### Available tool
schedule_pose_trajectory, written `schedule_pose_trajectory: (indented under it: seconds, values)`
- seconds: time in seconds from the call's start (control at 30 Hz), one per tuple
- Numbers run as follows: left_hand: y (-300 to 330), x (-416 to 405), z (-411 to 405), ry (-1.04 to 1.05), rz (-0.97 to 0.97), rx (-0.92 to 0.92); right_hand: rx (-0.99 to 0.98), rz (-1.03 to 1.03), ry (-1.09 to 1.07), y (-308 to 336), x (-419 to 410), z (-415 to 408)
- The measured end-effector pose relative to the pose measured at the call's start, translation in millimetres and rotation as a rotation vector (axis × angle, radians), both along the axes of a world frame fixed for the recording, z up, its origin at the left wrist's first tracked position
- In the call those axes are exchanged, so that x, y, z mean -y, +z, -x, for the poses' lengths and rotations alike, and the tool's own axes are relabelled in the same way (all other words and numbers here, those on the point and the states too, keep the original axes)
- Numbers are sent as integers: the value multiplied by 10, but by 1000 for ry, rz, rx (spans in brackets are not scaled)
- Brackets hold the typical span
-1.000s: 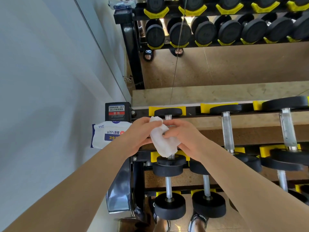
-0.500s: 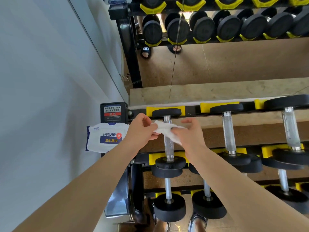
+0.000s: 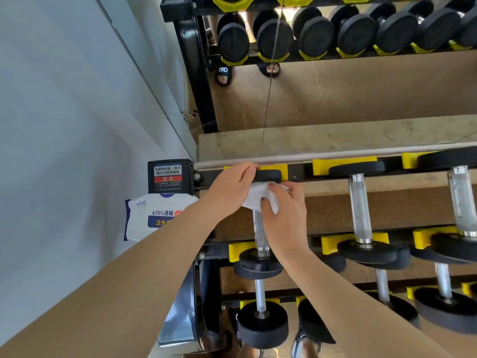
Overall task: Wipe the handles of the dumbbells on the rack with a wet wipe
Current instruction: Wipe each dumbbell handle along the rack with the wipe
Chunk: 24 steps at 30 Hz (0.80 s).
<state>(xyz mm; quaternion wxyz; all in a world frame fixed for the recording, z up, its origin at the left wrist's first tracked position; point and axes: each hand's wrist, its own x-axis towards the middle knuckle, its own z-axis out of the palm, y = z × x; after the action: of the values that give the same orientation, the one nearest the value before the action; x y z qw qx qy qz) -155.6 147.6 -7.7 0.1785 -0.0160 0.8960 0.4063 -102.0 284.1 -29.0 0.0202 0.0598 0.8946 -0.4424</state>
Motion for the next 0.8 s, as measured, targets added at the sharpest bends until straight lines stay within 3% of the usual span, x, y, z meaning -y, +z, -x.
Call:
schedule_pose_trajectory:
  seconds: [0.33,0.43,0.6,0.7,0.8]
  values:
    - [-138,-133,153,-1,-53,-9,216,106,-132,-171,297,159]
    - [-226,-140,154,23,-90,-49,241,84,-63,-163,281,220]
    - [-297,-123,151,39,-94,-65,658,571,-39,-80,48,385]
    - [-309,-135,154,45,-101,-73,768,854,-45,-94,-96,420]
    - [-291,-133,144,52,-110,-42,772,799,-121,-57,-43,420]
